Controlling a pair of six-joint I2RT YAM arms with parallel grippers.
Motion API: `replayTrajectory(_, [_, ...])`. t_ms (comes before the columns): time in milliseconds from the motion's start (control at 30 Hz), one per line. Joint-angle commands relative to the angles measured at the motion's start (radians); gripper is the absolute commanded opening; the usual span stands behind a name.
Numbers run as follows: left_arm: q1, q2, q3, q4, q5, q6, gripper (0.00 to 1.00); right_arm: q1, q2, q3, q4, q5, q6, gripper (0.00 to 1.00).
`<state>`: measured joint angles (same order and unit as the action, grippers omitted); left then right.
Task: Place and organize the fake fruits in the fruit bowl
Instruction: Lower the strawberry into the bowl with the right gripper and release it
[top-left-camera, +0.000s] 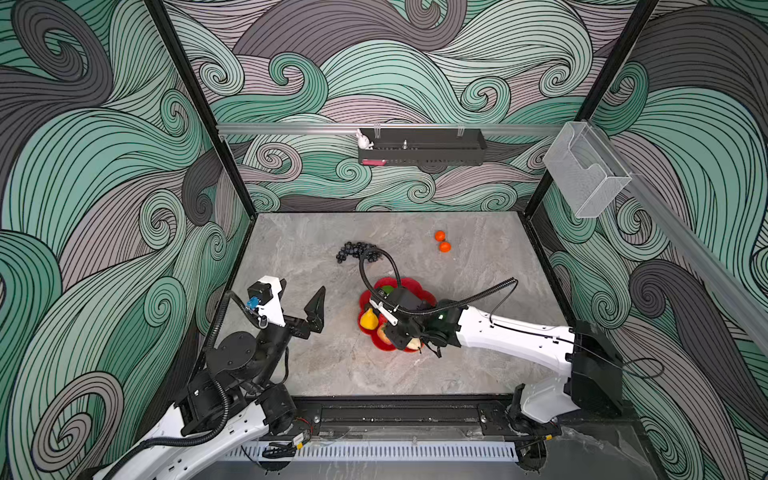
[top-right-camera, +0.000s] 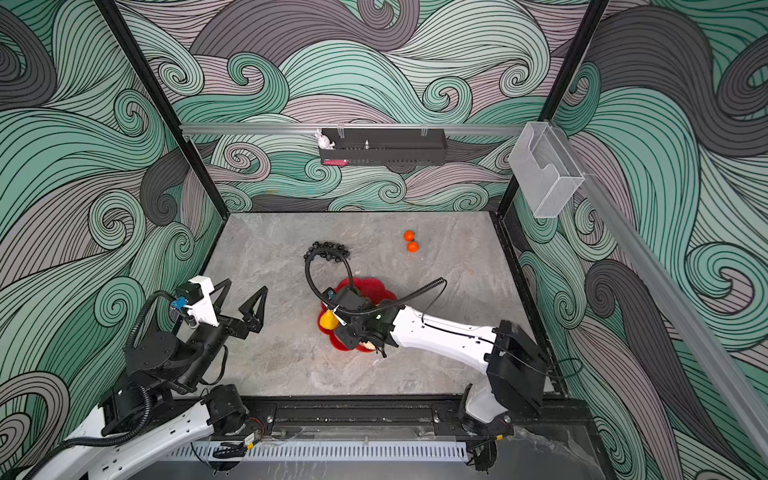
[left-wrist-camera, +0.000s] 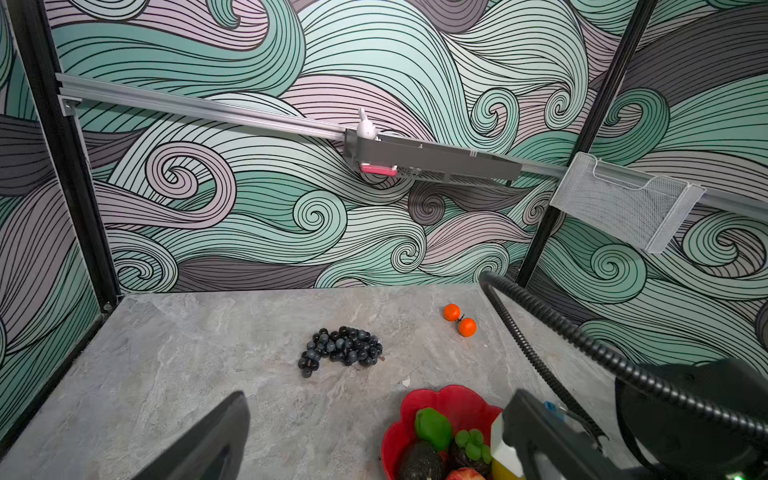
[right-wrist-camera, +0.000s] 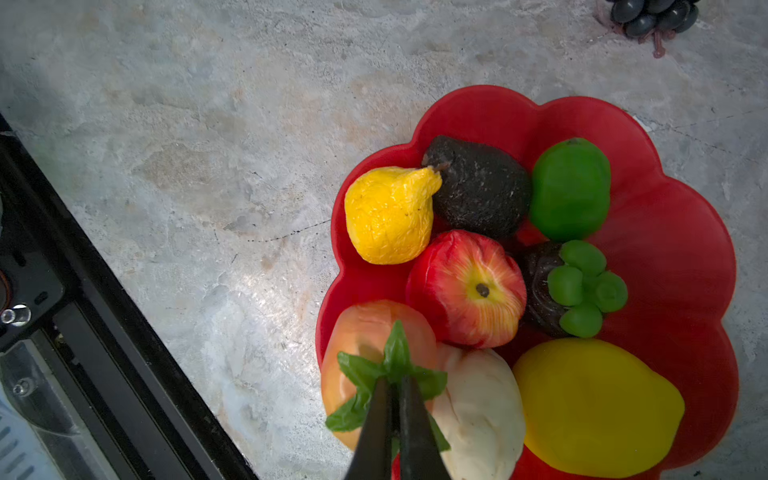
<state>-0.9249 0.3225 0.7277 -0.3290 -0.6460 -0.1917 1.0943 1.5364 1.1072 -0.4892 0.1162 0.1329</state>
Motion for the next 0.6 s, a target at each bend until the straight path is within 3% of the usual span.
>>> replayTrajectory(0, [0.006, -0.02, -0.007, 0.003, -0.027, 0.009, 0.99, 0.024, 0.017, 0.028, -0.023, 0.056, -0.032, 0.0])
replayTrajectory(267, [0.006, -0.028, -0.01, 0.002, -0.029, 0.006, 0.99, 0.047, 0.071, 0.054, -0.037, 0.077, -0.048, 0.02])
replayTrajectory(567, [0.006, -0.033, -0.017, 0.006, -0.027, 0.002, 0.99, 0.051, 0.087, 0.063, -0.034, 0.068, -0.049, 0.16])
